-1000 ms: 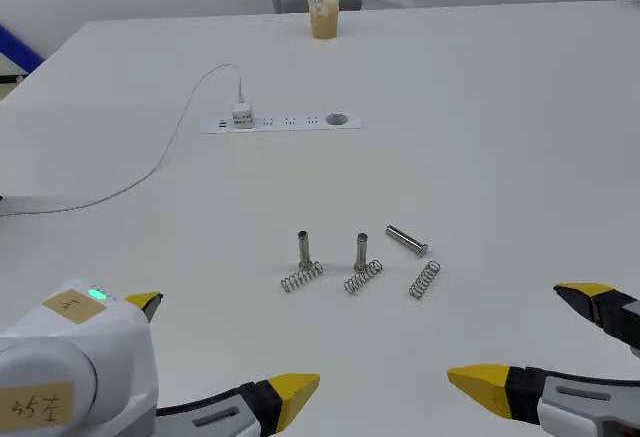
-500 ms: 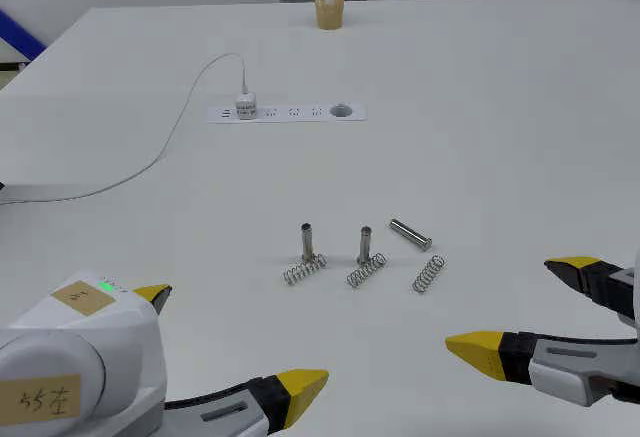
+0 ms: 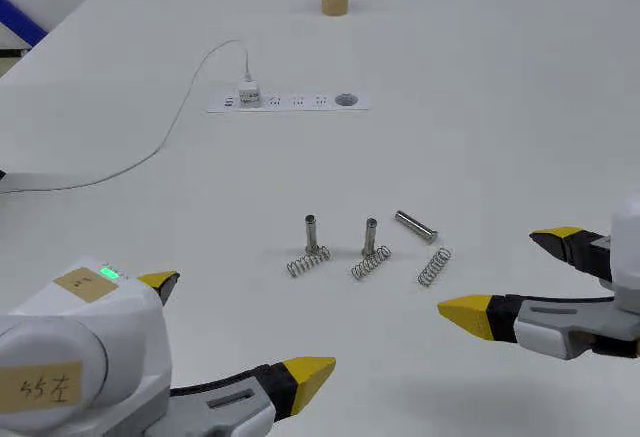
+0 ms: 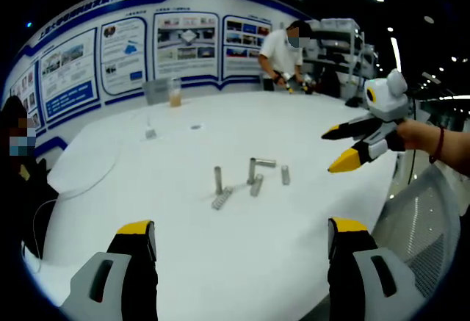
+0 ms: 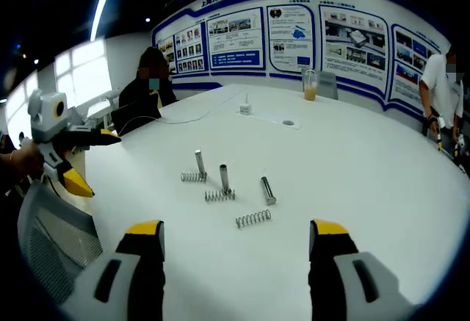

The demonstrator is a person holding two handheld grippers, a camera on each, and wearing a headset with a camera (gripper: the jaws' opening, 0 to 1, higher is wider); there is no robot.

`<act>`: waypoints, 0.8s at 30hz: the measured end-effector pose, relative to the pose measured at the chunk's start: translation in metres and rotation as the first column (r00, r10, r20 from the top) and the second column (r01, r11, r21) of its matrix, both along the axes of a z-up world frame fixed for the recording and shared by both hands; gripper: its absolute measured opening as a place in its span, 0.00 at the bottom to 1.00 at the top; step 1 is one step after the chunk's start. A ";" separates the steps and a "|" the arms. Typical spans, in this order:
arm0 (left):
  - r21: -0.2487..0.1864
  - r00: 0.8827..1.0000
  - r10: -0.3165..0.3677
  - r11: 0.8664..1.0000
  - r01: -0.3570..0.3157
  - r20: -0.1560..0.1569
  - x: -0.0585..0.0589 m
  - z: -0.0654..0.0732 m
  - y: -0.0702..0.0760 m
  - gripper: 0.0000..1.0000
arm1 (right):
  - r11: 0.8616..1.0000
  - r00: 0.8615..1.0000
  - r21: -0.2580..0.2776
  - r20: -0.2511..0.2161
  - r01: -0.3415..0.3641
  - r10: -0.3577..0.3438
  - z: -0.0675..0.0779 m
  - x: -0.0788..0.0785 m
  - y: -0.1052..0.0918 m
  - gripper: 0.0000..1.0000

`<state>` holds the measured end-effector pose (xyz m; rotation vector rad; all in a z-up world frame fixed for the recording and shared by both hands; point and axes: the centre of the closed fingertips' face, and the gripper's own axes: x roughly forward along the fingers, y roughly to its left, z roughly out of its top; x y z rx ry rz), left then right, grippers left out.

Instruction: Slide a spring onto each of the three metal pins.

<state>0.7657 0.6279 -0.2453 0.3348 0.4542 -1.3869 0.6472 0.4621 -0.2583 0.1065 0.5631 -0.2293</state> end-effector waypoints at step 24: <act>0.028 0.999 -0.036 0.999 0.036 -0.006 -0.004 -0.012 -0.009 0.97 | 1.000 1.000 -0.013 -0.009 0.002 -0.002 -0.010 0.040 -0.040 0.64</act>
